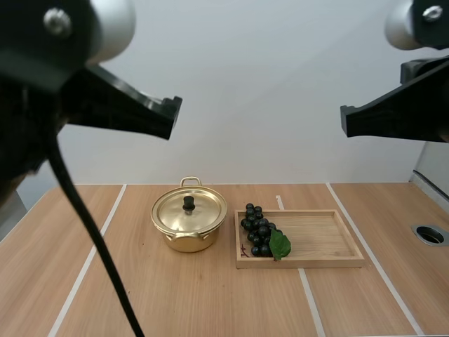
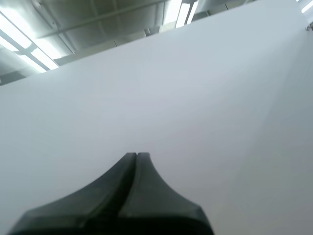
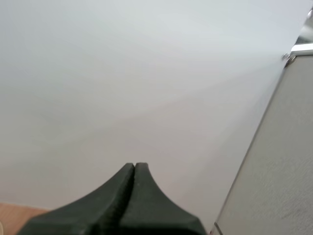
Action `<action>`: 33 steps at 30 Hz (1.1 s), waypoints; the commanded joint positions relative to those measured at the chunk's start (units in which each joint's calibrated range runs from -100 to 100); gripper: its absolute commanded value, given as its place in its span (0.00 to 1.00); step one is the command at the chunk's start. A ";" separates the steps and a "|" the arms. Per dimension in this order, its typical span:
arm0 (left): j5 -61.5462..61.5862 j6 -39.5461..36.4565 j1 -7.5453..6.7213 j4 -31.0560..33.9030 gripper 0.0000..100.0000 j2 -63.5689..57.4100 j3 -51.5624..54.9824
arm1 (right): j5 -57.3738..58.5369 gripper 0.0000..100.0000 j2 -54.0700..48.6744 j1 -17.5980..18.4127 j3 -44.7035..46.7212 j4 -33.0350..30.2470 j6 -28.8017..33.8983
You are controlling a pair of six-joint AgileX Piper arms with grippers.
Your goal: Open the pot, put the pineapple inside, and close it
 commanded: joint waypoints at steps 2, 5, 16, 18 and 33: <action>-3.47 -3.28 0.04 0.95 0.00 -5.52 3.70 | -4.78 0.00 -7.17 -0.25 0.11 -0.23 -0.54; -1.17 -8.72 -0.23 6.99 0.00 -5.52 4.40 | -5.29 0.00 -7.24 -0.16 -0.61 -0.08 -0.54; -0.16 -34.49 -0.24 30.22 0.00 -5.52 5.27 | -6.48 0.00 -7.24 -0.10 0.15 15.04 -0.54; -0.36 -35.11 -0.24 31.06 0.00 -5.52 6.98 | -6.48 0.00 -7.24 -0.10 1.89 15.60 -0.54; -12.85 -33.99 -2.37 38.10 0.00 -5.52 35.58 | -37.38 0.00 -7.24 -0.10 39.43 12.81 -0.54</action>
